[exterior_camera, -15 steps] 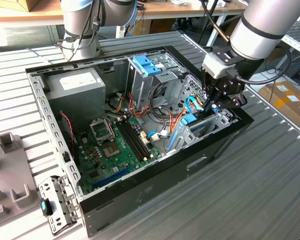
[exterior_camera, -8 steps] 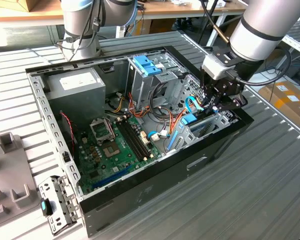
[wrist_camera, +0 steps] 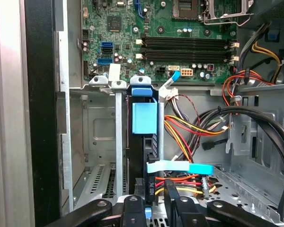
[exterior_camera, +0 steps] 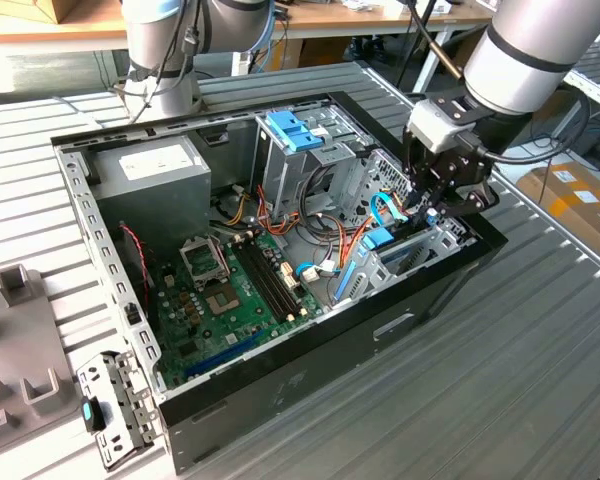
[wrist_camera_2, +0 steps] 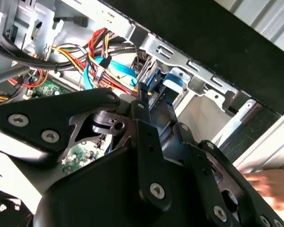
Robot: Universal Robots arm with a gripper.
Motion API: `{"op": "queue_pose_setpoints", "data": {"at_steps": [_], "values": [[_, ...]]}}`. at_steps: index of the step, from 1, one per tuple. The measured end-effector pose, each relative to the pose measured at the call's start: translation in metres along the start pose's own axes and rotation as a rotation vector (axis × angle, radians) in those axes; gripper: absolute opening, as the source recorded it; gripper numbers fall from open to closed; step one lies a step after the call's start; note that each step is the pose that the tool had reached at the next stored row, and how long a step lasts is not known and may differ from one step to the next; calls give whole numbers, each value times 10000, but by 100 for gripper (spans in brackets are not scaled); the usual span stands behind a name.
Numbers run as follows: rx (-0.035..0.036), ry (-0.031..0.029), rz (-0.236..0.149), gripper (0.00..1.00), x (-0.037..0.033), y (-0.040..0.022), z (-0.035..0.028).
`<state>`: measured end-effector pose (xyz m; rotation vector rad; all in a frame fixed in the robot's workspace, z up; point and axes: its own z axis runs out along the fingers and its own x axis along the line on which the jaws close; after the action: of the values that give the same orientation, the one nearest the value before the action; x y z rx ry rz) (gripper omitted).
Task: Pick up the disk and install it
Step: 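Insert the second disk wire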
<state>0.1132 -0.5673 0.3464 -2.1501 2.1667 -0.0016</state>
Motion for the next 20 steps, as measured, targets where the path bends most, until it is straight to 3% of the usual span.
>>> {"op": "queue_pose_setpoints", "data": {"at_steps": [6, 9, 17, 19, 20], "values": [[2, 0, -1, 30, -11, -12, -183], [2, 1, -1, 30, -15, -16, -245], [2, 1, 3, 30, -16, -7, -248], [2, 1, 0, 30, -16, 45, -252], [2, 0, 0, 30, -15, 109, -255]]}}
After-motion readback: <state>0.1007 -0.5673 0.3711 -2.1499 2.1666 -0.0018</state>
